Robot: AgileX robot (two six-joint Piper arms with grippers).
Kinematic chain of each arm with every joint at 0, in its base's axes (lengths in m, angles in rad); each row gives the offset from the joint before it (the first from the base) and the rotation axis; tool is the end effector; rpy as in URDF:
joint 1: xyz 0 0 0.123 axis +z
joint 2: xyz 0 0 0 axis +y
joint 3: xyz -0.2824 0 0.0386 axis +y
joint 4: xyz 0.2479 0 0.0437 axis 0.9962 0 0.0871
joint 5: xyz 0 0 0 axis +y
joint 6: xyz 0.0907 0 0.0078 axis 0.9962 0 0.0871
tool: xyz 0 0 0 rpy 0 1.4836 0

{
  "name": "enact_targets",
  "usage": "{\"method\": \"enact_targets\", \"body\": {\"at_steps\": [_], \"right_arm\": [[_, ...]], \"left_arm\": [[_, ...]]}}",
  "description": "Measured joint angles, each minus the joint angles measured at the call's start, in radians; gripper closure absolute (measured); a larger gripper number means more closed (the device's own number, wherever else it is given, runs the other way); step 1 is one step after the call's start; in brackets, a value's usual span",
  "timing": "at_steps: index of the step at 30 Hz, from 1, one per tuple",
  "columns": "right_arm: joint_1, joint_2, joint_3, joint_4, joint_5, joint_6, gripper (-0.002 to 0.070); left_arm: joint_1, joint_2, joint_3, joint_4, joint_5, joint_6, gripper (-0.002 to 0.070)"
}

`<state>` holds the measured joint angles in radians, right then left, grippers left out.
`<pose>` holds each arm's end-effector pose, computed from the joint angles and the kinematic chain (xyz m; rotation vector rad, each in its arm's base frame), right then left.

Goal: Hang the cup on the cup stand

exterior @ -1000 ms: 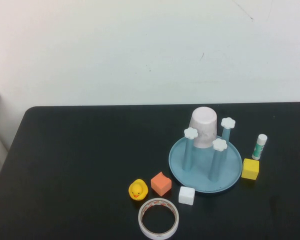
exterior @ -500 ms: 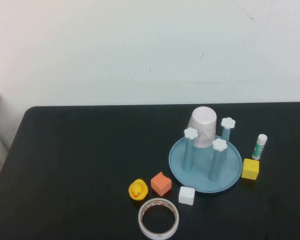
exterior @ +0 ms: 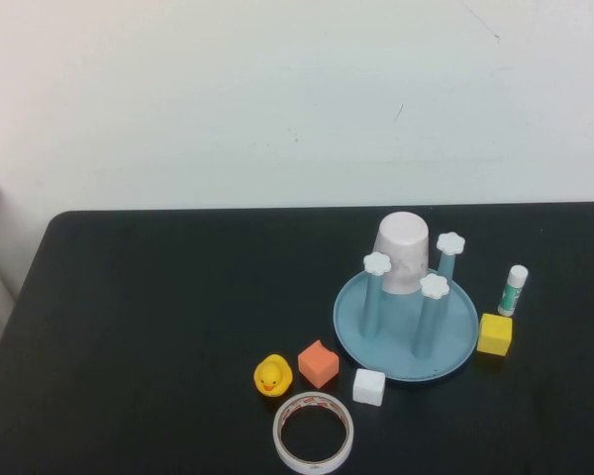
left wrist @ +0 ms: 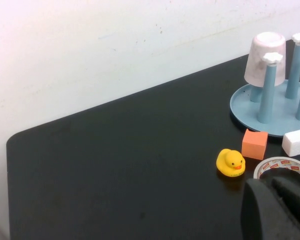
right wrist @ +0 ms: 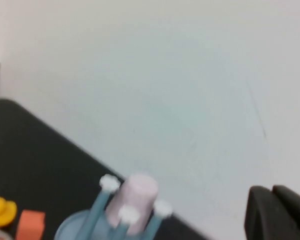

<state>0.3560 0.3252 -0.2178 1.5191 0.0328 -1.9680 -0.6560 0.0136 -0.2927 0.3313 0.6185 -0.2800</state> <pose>0.0803 0.0332 0.2647 -0.6473 1.4554 -0.0463 0.0355 -0.0056 0.2556 0.4443 1.7474 -0.3039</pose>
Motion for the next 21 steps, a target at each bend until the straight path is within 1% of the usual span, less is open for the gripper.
{"method": "enact_targets", "body": {"at_steps": [1,2,4,7,9,11,13,15,19,20,21], "right_arm": [[0.0,-0.024,0.019,-0.166,-0.009,0.175,0.0678],[-0.005,-0.045,0.037,-0.326,-0.01,0.394,0.0678],[-0.029,-0.1,0.084,-0.772,0.015,0.899,0.0678],[-0.1,-0.182,0.126,-1.322,0.161,1.535,0.0678],[-0.144,-0.241,0.142,-1.575,0.251,1.784,0.0678],[-0.173,-0.292,0.146,-1.705,0.347,1.913,0.0678],[-0.186,-0.327,0.146,-1.772,0.409,1.968,0.0678],[-0.188,-0.334,0.146,-1.799,0.442,1.986,0.0678],[-0.21,-0.338,0.146,-1.805,0.449,1.989,0.0678],[-0.222,-0.338,0.146,-1.797,0.449,1.968,0.0678],[-0.267,-0.338,0.146,-1.755,0.446,1.913,0.0678]], "left_arm": [[0.0,0.0,0.0,0.0,0.0,0.0,0.0675],[0.0,0.0,0.0,0.0,0.0,0.0,0.0675],[0.0,0.0,0.0,0.0,0.0,0.0,0.0675],[0.0,0.0,0.0,0.0,0.0,0.0,0.0675],[0.0,0.0,0.0,0.0,0.0,0.0,0.0675],[0.0,0.0,0.0,0.0,0.0,0.0,0.0675],[0.0,0.0,0.0,0.0,0.0,-0.002,0.0675],[0.0,0.0,0.0,0.002,0.0,-0.002,0.0675],[0.0,0.0,0.0,0.002,0.0,-0.002,0.0675],[0.0,0.0,0.0,0.002,0.0,-0.003,0.0675],[0.0,0.0,0.0,0.002,0.0,-0.004,0.0675]]}}
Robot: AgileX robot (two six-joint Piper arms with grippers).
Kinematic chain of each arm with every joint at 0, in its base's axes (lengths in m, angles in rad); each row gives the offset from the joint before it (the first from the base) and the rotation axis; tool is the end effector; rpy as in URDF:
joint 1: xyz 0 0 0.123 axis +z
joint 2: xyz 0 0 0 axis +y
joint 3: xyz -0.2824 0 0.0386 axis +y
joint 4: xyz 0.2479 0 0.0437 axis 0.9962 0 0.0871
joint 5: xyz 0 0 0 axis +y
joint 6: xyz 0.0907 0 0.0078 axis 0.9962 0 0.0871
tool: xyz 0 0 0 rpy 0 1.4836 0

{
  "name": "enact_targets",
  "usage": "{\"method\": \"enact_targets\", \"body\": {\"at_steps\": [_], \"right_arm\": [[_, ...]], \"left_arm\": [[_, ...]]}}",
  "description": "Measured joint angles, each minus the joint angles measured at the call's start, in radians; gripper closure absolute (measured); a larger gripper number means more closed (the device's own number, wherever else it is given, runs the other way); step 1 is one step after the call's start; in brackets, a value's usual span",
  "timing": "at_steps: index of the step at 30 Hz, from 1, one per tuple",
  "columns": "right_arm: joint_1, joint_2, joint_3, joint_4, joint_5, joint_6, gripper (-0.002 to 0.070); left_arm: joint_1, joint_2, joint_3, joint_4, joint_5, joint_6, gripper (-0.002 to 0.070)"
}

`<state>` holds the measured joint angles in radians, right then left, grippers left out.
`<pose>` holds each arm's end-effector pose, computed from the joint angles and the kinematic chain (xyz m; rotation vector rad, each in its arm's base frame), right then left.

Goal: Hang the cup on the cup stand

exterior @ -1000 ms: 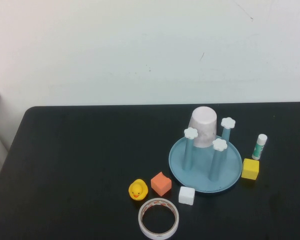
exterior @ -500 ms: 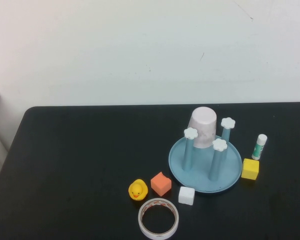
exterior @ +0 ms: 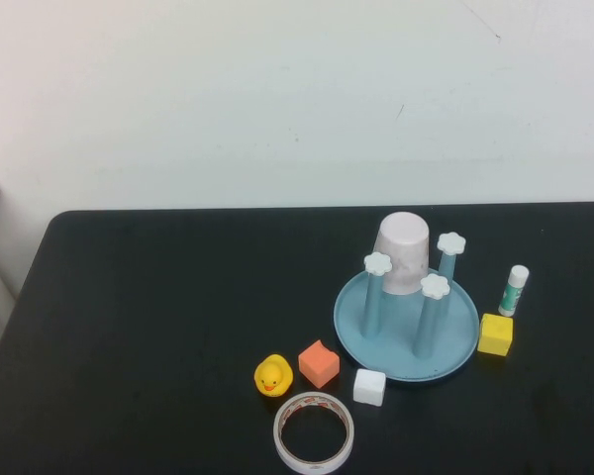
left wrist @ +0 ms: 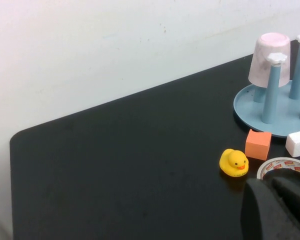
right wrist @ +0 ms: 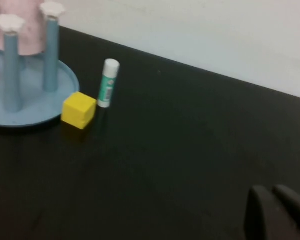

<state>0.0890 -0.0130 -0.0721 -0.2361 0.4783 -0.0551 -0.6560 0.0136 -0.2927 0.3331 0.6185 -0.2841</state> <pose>0.0477 -0.0056 0.1961 -0.2558 1.8520 -0.2226 0.0355 -0.0055 0.2556 0.4413 1.7479 -0.3049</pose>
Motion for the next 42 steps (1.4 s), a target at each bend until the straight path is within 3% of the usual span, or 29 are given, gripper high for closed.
{"method": "enact_targets", "body": {"at_steps": [5,9,18,42], "right_arm": [[-0.113,0.0,0.061,0.096,-0.156,-0.134,0.0678],[-0.13,0.0,0.098,0.109,-0.274,-0.141,0.0678],[-0.139,0.0,0.098,0.111,-0.179,-0.077,0.0678],[-0.154,0.0,0.096,0.109,-0.153,0.009,0.0678]], "left_arm": [[0.0,0.0,0.0,0.0,0.0,0.0,0.0675],[0.0,0.0,0.0,0.0,0.0,0.0,0.0675],[0.0,0.0,0.0,0.0,0.0,0.0,0.0675],[0.0,0.0,0.0,0.0,0.0,0.0,0.0675]]}}
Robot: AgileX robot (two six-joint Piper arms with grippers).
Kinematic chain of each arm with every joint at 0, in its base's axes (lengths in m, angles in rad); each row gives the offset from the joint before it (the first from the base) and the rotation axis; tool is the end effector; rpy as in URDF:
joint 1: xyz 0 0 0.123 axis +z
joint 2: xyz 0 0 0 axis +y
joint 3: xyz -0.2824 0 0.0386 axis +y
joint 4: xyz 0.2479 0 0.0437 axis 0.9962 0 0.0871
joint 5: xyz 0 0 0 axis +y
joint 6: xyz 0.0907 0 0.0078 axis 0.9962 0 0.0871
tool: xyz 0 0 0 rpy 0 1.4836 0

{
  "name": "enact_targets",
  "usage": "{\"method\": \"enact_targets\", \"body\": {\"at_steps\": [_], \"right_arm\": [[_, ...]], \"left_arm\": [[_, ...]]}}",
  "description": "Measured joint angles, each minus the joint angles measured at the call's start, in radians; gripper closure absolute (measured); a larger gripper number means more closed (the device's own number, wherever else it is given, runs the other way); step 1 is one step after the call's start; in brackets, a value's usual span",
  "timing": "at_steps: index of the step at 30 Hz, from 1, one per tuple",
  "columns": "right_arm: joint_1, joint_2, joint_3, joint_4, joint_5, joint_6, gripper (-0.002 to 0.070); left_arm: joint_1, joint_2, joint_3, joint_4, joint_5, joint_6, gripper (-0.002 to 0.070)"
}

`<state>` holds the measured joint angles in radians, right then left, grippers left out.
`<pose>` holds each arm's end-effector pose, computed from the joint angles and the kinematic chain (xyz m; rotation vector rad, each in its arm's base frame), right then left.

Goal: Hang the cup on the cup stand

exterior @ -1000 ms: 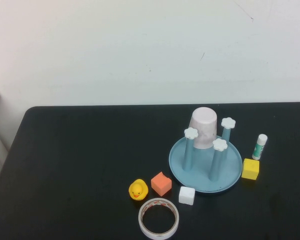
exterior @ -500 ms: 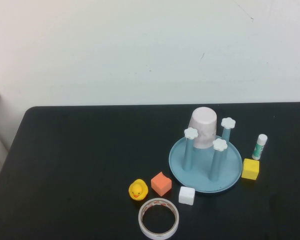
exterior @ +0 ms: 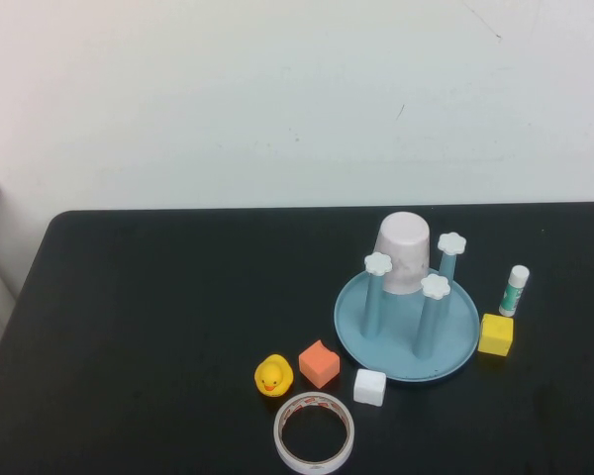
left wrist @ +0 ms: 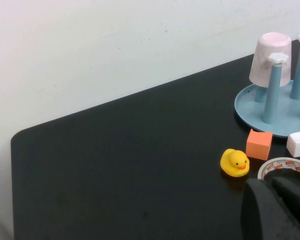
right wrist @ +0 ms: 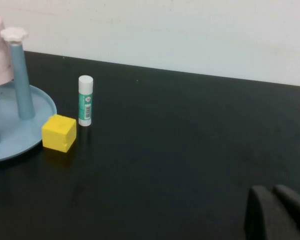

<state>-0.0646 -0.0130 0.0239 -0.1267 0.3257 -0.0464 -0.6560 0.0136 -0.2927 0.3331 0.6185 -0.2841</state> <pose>0.0533 -0.0072 0.1766 -0.0641 1.8210 -0.2003 0.0355 -0.0055 0.2556 0.4413 1.7479 -0.3049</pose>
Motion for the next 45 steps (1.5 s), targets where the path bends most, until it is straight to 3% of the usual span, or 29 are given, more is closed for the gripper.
{"method": "enact_targets", "body": {"at_steps": [17,20,24,28,31,34,45], "right_arm": [[-0.002,0.0,0.0,0.0,0.0,0.004,0.0678],[-0.002,0.0,0.0,0.0,0.0,0.004,0.0678],[-0.002,0.0,0.0,0.0,0.0,0.004,0.0678],[-0.002,0.0,0.0,0.0,0.0,0.004,0.0678],[-0.002,0.0,0.0,0.0,0.0,0.004,0.0678],[-0.002,0.0,0.0,0.0,0.0,0.004,0.0678],[-0.002,0.0,0.0,0.0,0.0,0.004,0.0678]], "left_arm": [[0.016,0.0,0.042,0.0,-0.033,0.029,0.0675],[0.099,0.0,0.082,-0.03,-0.098,0.062,0.0676],[0.299,-0.011,0.142,-0.107,-0.227,0.1,0.0675],[0.502,-0.02,0.205,-0.263,-0.325,0.235,0.0675],[0.604,-0.024,0.237,-0.333,-0.363,0.321,0.0675],[0.636,-0.026,0.246,-0.359,-0.365,0.343,0.0675],[0.636,-0.028,0.301,-0.371,-0.333,0.302,0.0676]]}}
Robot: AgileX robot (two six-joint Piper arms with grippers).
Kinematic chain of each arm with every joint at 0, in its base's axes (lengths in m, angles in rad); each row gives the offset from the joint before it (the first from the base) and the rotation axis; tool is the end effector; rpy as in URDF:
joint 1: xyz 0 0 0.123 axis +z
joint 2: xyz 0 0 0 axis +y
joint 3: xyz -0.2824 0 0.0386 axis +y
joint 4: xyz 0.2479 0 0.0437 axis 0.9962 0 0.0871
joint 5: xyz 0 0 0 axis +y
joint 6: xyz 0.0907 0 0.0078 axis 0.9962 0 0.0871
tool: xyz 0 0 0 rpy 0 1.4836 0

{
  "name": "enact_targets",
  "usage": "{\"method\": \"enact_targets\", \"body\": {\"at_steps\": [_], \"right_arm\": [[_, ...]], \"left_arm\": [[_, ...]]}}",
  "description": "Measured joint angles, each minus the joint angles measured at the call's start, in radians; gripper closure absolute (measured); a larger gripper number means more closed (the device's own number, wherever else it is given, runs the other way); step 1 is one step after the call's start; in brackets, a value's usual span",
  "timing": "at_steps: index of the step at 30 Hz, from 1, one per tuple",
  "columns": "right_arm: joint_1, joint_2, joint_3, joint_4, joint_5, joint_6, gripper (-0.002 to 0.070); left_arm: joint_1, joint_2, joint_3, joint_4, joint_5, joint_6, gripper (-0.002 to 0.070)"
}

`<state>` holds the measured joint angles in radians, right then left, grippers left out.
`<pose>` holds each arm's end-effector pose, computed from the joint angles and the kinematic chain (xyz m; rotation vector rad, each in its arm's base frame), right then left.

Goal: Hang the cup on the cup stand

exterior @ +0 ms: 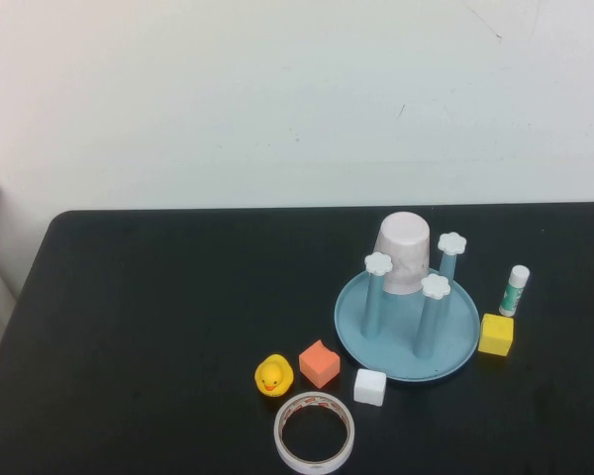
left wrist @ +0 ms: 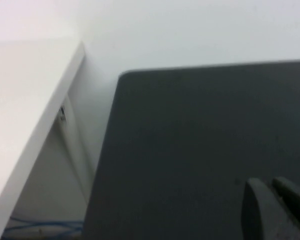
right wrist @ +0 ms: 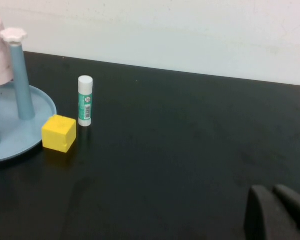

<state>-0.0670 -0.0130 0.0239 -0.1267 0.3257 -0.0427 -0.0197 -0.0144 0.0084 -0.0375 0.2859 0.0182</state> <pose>0.0533 -0.0073 0.1766 -0.0586 1.8211 -0.1994 0.0540 -0.0020 0.1852 0.0094 1.7634 -0.0365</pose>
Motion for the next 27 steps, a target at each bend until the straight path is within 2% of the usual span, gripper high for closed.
{"method": "enact_targets", "body": {"at_steps": [27], "right_arm": [[0.0,0.0,0.0,0.0,0.0,0.0,0.0678]], "left_arm": [[0.0,0.0,0.009,-0.012,0.025,0.0,0.0676]]}}
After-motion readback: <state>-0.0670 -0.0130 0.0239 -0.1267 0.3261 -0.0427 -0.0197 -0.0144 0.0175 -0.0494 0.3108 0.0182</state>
